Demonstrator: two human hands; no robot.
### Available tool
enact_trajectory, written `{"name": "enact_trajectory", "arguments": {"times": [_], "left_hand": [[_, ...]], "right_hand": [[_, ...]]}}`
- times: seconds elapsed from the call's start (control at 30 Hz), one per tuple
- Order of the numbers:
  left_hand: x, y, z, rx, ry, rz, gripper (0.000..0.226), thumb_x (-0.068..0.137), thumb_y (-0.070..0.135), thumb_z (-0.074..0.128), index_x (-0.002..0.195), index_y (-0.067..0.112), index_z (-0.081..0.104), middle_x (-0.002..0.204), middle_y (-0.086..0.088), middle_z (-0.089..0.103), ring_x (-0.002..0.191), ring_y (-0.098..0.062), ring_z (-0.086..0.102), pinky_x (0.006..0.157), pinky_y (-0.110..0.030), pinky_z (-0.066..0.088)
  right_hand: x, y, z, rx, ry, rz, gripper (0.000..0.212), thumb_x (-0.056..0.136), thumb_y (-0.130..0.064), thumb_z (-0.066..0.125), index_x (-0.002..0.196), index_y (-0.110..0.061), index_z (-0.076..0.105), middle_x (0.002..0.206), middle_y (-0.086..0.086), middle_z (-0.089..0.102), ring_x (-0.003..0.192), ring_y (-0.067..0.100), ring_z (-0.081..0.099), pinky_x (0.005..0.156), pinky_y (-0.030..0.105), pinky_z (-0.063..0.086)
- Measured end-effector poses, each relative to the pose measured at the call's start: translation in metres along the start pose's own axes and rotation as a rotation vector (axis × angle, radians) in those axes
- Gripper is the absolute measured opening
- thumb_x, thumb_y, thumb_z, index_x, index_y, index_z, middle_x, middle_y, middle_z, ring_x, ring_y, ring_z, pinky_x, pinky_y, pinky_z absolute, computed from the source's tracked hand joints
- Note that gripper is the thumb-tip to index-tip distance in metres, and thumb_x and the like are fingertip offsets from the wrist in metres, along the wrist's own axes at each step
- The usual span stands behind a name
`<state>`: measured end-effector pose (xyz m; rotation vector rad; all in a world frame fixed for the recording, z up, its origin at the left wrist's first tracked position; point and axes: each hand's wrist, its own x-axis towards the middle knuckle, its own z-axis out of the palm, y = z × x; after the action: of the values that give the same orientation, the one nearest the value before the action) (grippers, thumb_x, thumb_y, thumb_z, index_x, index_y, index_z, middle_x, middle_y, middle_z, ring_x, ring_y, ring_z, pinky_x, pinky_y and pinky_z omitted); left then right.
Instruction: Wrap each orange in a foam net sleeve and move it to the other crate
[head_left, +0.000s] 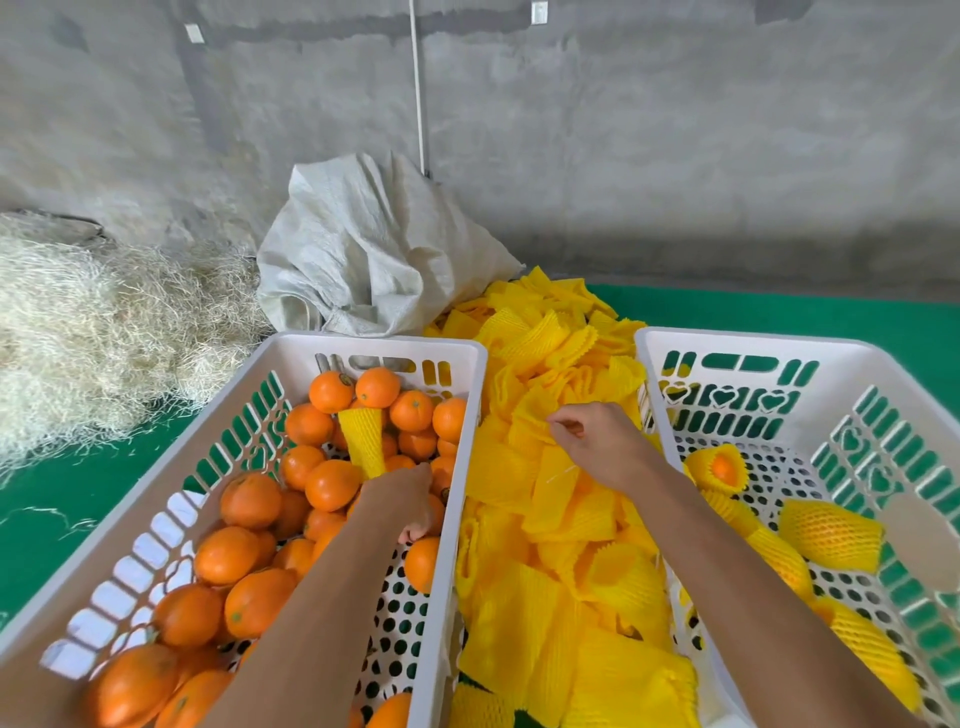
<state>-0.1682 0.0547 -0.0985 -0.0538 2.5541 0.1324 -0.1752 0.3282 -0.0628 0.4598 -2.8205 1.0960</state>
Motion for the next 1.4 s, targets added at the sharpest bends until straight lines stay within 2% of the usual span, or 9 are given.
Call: {"name": "enact_trajectory", "arguments": {"times": [0.13,0.3,0.37,0.57,0.7,0.77,0.87,1.03,1.4], "left_hand": [[0.005,0.000,0.000,0.057,-0.041,0.007,0.063,0.094,0.007,0.071,0.148,0.015,0.040,0.119,-0.013,0.068,0.115,-0.031,0.069,0.097,-0.044,0.058],[0.005,-0.004,-0.002,0.101,0.157,0.061,0.020,0.092,0.025,0.071,0.105,0.017,0.058,0.095,-0.002,0.057,0.101,-0.027,0.065,0.089,-0.040,0.058],[0.001,-0.005,-0.008,0.008,0.209,0.054,0.026,0.092,0.034,0.072,0.098,0.017,0.054,0.094,-0.003,0.056,0.103,-0.029,0.065,0.089,-0.042,0.058],[-0.038,0.002,-0.060,-0.213,0.633,0.023,0.053,0.078,0.061,0.077,0.108,0.020,0.065,0.114,-0.002,0.057,0.093,-0.026,0.062,0.068,-0.037,0.049],[-0.058,0.023,-0.074,-0.528,1.062,0.173,0.075,0.078,0.061,0.079,0.138,0.020,0.061,0.133,-0.007,0.056,0.104,-0.028,0.065,0.074,-0.037,0.054],[-0.064,0.043,-0.075,-0.677,1.119,0.305,0.080,0.077,0.058,0.082,0.143,0.020,0.056,0.130,-0.005,0.052,0.101,-0.025,0.064,0.076,-0.037,0.055],[-0.066,0.085,-0.060,-0.905,0.951,0.394,0.080,0.077,0.055,0.086,0.144,0.020,0.058,0.126,-0.001,0.049,0.097,-0.022,0.066,0.080,-0.036,0.059],[-0.063,0.121,-0.038,-1.590,0.502,0.501,0.044,0.084,0.037,0.088,0.120,0.019,0.072,0.094,-0.005,0.070,0.057,-0.020,0.060,0.054,-0.027,0.050],[-0.049,0.104,-0.044,-1.852,-0.093,0.570,0.057,0.077,0.044,0.091,0.124,0.017,0.074,0.100,-0.008,0.070,0.072,-0.014,0.063,0.071,-0.030,0.058]], "right_hand": [[0.000,0.000,-0.001,0.013,0.006,0.004,0.019,0.102,-0.021,0.062,0.113,-0.015,0.077,0.105,-0.003,0.075,0.098,0.011,0.068,0.089,0.040,0.058],[0.000,-0.002,-0.001,0.039,0.012,0.016,0.019,0.102,-0.021,0.062,0.113,-0.015,0.077,0.105,-0.003,0.075,0.098,0.010,0.068,0.088,0.034,0.057],[0.000,-0.002,-0.001,0.059,0.029,0.015,0.018,0.101,-0.020,0.063,0.111,-0.016,0.077,0.101,-0.006,0.074,0.096,0.007,0.067,0.086,0.028,0.056],[0.001,-0.003,-0.002,0.098,0.089,0.030,0.016,0.101,-0.021,0.064,0.107,-0.017,0.078,0.096,-0.008,0.075,0.091,0.002,0.067,0.080,0.024,0.055],[0.002,-0.007,-0.002,0.123,0.161,0.047,0.016,0.101,-0.024,0.063,0.106,-0.018,0.078,0.095,-0.010,0.075,0.090,0.001,0.068,0.083,0.028,0.057],[0.001,-0.011,-0.001,0.158,0.226,0.064,0.016,0.102,-0.026,0.062,0.102,-0.020,0.077,0.088,-0.015,0.073,0.084,-0.001,0.067,0.077,0.029,0.057],[-0.001,-0.018,-0.001,0.134,0.314,0.055,0.019,0.103,-0.031,0.059,0.100,-0.020,0.074,0.087,-0.009,0.073,0.079,0.004,0.065,0.069,0.032,0.055],[-0.004,-0.028,-0.003,0.045,0.364,0.081,0.011,0.100,-0.019,0.061,0.104,-0.014,0.070,0.097,0.003,0.073,0.087,0.022,0.066,0.070,0.039,0.054],[-0.006,-0.037,-0.006,-0.185,0.436,-0.004,0.008,0.097,-0.010,0.063,0.094,-0.007,0.070,0.092,0.003,0.068,0.092,0.024,0.056,0.066,0.033,0.039]]}}
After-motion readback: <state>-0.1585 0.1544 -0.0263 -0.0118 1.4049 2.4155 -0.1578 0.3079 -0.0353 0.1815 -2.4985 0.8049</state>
